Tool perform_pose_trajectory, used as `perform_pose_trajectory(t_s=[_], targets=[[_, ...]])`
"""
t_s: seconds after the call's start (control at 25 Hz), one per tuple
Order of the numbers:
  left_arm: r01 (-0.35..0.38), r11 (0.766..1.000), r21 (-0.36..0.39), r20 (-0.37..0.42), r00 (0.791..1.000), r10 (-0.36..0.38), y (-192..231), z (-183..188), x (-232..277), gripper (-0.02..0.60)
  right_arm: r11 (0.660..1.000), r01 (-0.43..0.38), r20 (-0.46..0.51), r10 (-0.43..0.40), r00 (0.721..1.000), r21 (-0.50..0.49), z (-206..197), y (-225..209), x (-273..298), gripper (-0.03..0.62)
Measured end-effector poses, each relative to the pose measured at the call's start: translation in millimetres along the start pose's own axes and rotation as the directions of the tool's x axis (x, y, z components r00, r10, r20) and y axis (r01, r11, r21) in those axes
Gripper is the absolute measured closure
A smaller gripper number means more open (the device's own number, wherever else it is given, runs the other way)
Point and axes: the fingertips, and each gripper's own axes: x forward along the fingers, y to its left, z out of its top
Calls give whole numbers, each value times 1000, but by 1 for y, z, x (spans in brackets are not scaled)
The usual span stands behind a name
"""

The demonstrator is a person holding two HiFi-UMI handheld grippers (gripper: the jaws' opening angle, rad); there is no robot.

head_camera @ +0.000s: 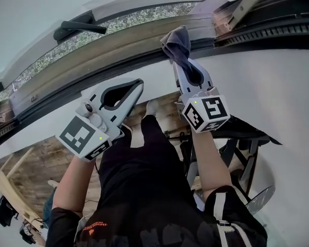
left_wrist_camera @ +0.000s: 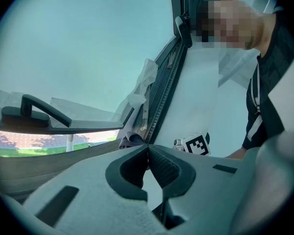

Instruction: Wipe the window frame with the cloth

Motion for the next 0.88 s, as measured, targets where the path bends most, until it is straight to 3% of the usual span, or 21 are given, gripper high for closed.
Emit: perform_pose_trajectory(t_s=[0.48,0.88], targets=[[-5,1000,18,12,1000,5,-6,9,-5,561,997,-71,-15,71,997,-19,3,29,-1,551],[10,998,56,47,999,-13,-22,33,9,561,997,-50,72,54,996,-50,54,13,-29,551]])
